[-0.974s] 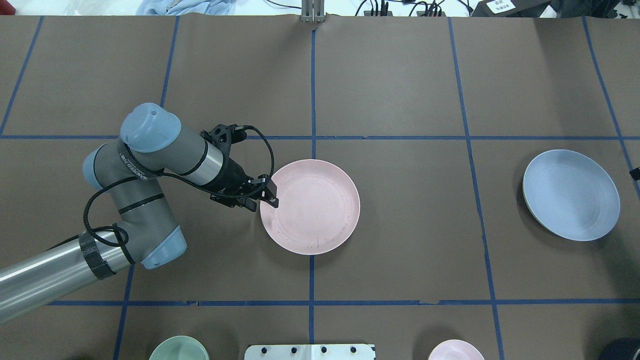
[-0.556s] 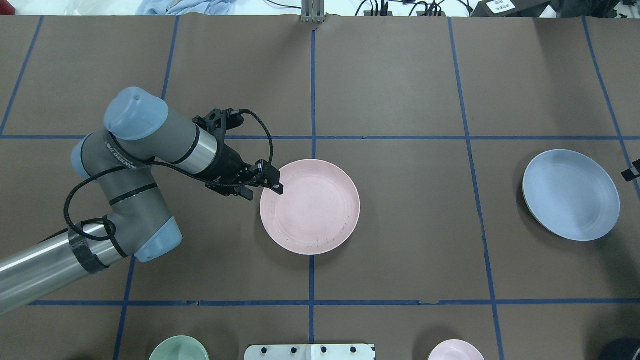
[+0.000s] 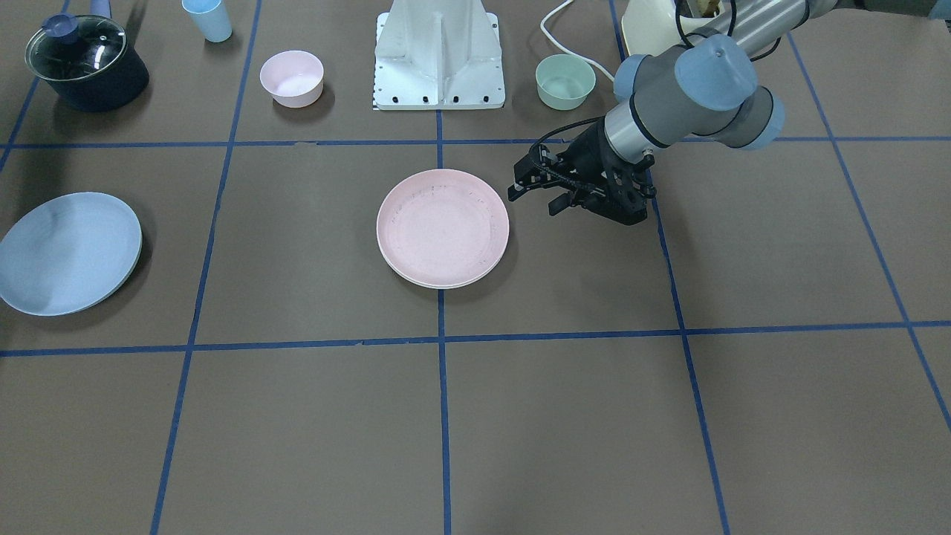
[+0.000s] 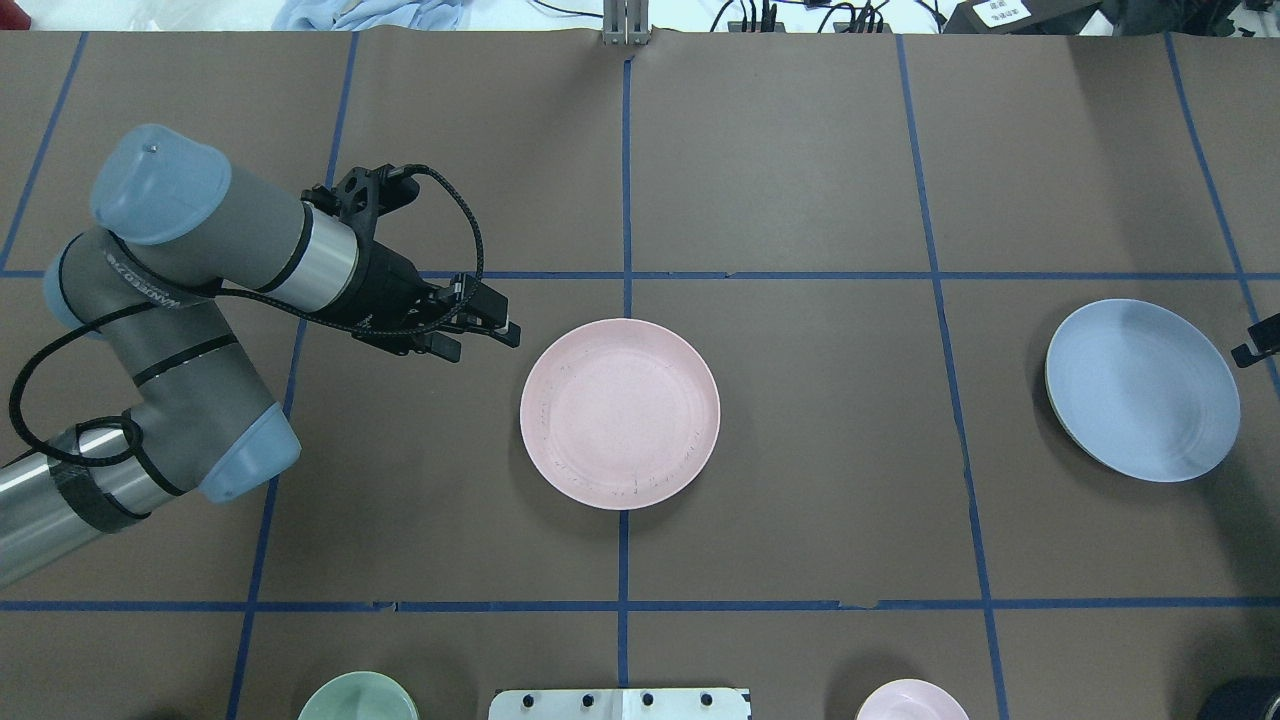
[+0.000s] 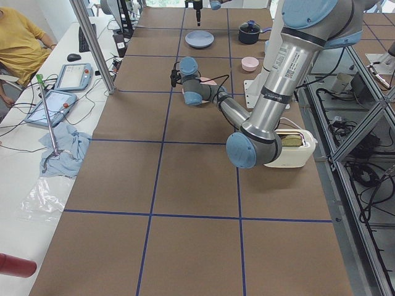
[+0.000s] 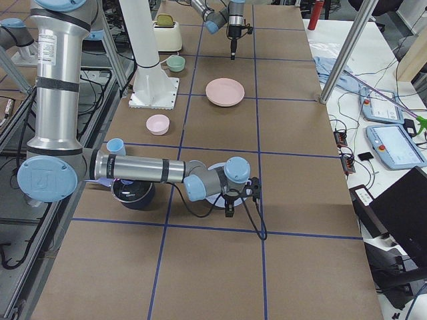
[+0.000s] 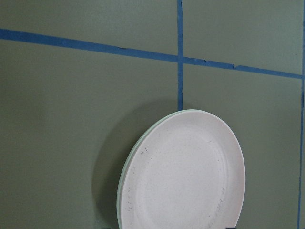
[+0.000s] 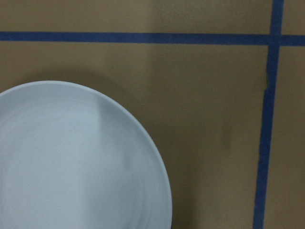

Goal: Stack three plates with pink and blue
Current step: 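Raise the left gripper away while the right gripper grasps the blue plate rim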

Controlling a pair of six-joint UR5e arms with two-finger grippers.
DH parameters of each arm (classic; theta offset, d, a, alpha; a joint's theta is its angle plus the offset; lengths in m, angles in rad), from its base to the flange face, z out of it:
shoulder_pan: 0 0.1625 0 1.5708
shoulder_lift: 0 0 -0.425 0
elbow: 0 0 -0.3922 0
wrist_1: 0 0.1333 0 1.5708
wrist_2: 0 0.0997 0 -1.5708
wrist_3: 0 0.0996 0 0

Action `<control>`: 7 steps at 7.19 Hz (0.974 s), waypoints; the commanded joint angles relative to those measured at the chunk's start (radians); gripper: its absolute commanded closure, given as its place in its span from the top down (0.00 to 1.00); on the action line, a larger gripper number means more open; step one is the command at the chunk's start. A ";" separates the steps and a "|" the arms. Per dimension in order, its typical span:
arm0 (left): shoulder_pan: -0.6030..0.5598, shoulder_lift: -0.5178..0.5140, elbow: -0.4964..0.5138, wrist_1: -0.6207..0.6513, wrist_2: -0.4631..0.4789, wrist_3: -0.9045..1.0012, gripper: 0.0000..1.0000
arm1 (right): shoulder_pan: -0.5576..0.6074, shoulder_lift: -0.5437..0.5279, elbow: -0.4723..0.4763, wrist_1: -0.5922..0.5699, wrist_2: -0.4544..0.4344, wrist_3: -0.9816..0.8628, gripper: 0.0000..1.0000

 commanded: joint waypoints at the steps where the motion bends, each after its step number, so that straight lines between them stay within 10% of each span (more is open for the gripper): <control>1: -0.004 0.001 -0.004 0.002 0.000 -0.001 0.84 | -0.042 -0.005 -0.167 0.346 -0.026 0.190 0.99; 5: -0.006 0.003 -0.016 0.002 0.002 -0.001 0.84 | -0.077 0.007 -0.155 0.354 -0.021 0.241 0.96; 7: -0.007 0.004 -0.018 0.002 0.002 -0.001 0.84 | -0.102 0.007 -0.152 0.354 -0.016 0.244 0.62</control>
